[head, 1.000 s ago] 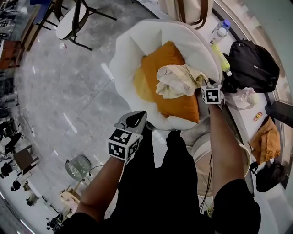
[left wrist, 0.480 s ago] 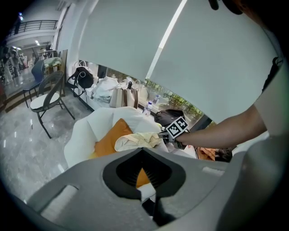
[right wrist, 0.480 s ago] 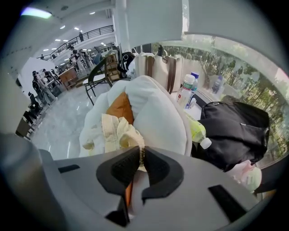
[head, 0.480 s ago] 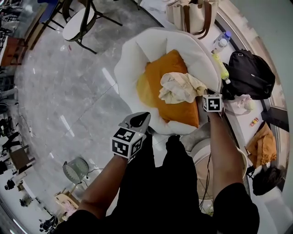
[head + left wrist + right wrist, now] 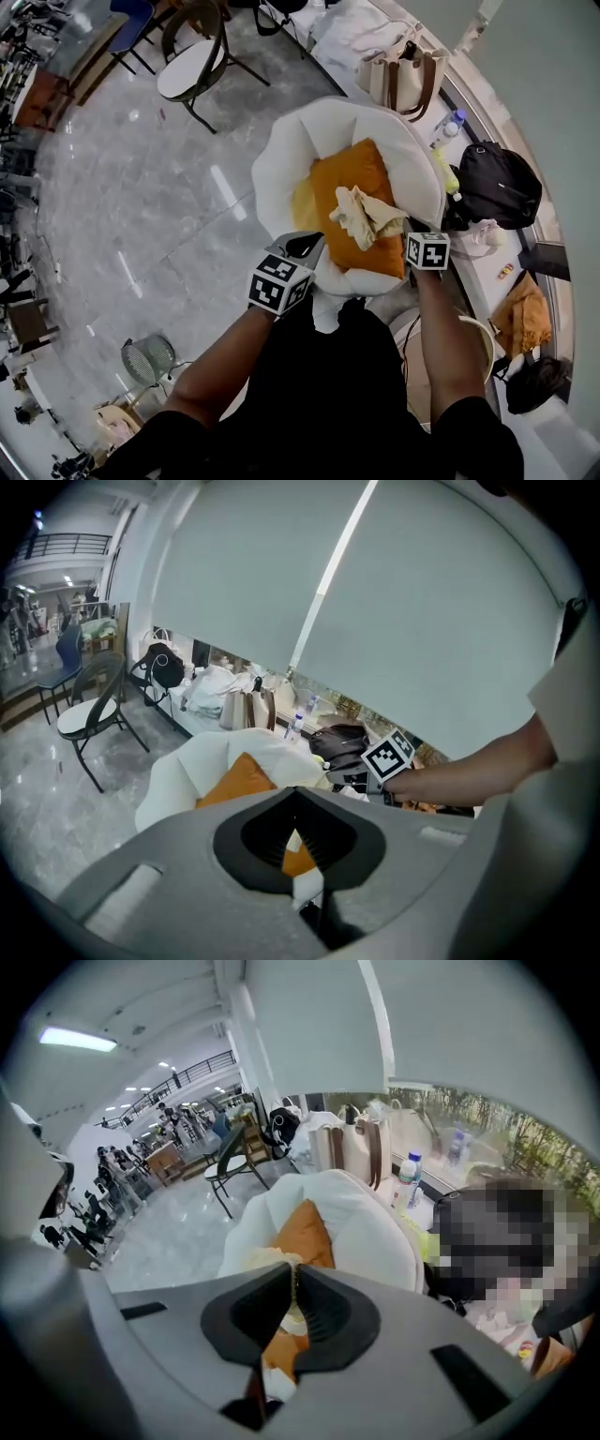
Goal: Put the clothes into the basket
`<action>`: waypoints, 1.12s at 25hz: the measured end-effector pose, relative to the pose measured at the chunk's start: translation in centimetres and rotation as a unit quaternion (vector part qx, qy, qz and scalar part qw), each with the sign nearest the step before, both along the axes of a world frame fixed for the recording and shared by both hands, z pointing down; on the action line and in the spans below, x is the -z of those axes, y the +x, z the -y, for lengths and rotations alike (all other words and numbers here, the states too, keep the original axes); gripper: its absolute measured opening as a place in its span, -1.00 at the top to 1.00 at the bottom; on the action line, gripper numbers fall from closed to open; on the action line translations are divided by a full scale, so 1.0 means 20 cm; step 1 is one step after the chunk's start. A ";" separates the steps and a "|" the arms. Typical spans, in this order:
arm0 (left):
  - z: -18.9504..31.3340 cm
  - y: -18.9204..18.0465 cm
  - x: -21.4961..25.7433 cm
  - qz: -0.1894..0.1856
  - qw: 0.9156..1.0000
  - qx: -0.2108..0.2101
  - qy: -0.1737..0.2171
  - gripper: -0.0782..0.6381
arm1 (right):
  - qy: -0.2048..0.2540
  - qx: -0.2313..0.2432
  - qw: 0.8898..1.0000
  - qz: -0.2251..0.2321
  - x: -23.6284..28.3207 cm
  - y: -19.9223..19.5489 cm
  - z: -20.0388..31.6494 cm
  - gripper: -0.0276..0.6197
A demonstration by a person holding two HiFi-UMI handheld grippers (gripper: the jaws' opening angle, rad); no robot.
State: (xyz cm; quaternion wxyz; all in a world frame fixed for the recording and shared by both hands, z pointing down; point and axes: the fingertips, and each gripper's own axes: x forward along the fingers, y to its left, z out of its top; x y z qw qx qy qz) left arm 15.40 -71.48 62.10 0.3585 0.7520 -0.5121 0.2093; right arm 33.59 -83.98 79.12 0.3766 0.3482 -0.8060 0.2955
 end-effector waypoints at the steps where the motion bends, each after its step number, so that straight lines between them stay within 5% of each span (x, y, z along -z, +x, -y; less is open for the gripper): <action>1: -0.01 -0.01 0.03 -0.001 1.000 -0.001 0.004 0.78 | 0.002 0.004 1.000 0.008 0.06 -0.04 -0.03 0.81; 14: -0.15 -0.35 0.35 -0.017 0.999 0.007 0.051 0.78 | 0.062 -0.003 0.992 0.110 0.88 -0.39 -0.28 0.81; 28: -0.17 -0.39 0.56 -0.039 0.989 -0.090 0.107 0.78 | 0.170 -0.043 0.977 0.125 1.50 -0.41 -0.56 0.81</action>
